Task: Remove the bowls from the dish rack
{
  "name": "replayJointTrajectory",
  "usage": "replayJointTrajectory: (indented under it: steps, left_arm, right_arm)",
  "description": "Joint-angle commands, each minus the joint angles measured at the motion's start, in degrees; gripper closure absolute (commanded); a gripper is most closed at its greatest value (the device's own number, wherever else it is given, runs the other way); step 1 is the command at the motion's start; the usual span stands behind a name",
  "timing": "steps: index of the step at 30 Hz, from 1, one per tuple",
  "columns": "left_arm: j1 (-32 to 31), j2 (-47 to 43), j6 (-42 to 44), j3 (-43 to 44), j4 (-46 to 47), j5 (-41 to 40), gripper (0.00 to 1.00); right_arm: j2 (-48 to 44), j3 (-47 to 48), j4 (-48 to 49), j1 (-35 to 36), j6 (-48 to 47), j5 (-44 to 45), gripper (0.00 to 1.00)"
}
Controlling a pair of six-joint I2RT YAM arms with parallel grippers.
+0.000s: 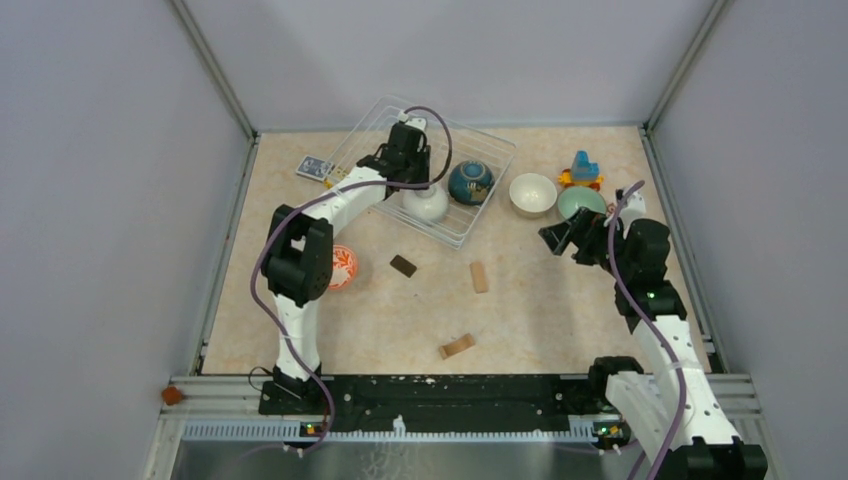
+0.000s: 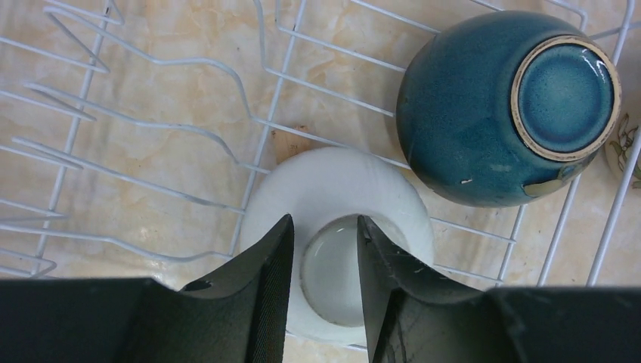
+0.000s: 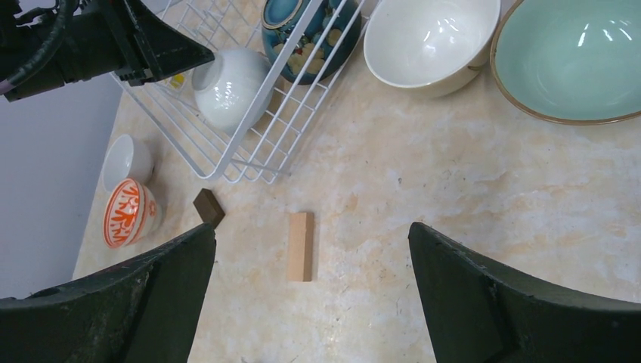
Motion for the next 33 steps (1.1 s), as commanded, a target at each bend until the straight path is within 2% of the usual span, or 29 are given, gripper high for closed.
replayJointTrajectory:
  steps: [1,3,6,12,17,19,22,25,30,33]
  left_arm:
    - [0.22,-0.7,1.94,2.94,-1.03,3.06,0.57]
    - [0.23,-3.03,2.66,2.53,-1.48,6.6,0.49]
    - [0.22,-7.9,3.46,0.01,-0.3,12.45,0.3]
    - [0.23,-17.82,1.24,-7.72,4.17,15.67,0.15]
    - [0.22,-26.58,-4.73,-17.37,10.81,19.76,0.1]
    - [0.22,-29.93,-6.34,-22.39,15.21,19.78,0.08]
    - [0.27,-32.29,-6.17,-25.39,15.52,17.74,0.05]
    - [0.25,-30.63,-2.94,-22.33,10.44,16.53,0.02]
    - [0.22,-23.45,2.85,-13.4,-0.02,15.26,0.01]
    - [0.22,-20.87,4.07,-11.04,-1.66,14.31,0.01]
  right_arm:
    - [-1.57,2.98,0.48,0.35,0.36,-0.24,0.03]
    - [-1.23,3.4,-0.14,0.42,0.32,-0.41,0.03]
    - [0.27,4.51,-1.23,0.34,0.51,-0.68,0.04]
    - [4.55,7.14,-1.68,1.8,3.84,-1.17,0.09]
    - [8.09,11.84,-5.07,9.9,2.94,9.63,0.1]
    - [9.69,12.95,-5.22,11.66,3.47,10.84,0.1]
    - [11.73,13.85,-4.91,13.29,4.26,11.09,0.1]
    - [12.46,13.64,-4.12,14.47,4.35,11.91,0.1]
    - [13.53,13.23,-3.03,14.69,4.34,12.21,0.11]
    - [15.3,14.85,-3.07,14.89,4.2,10.89,0.13]
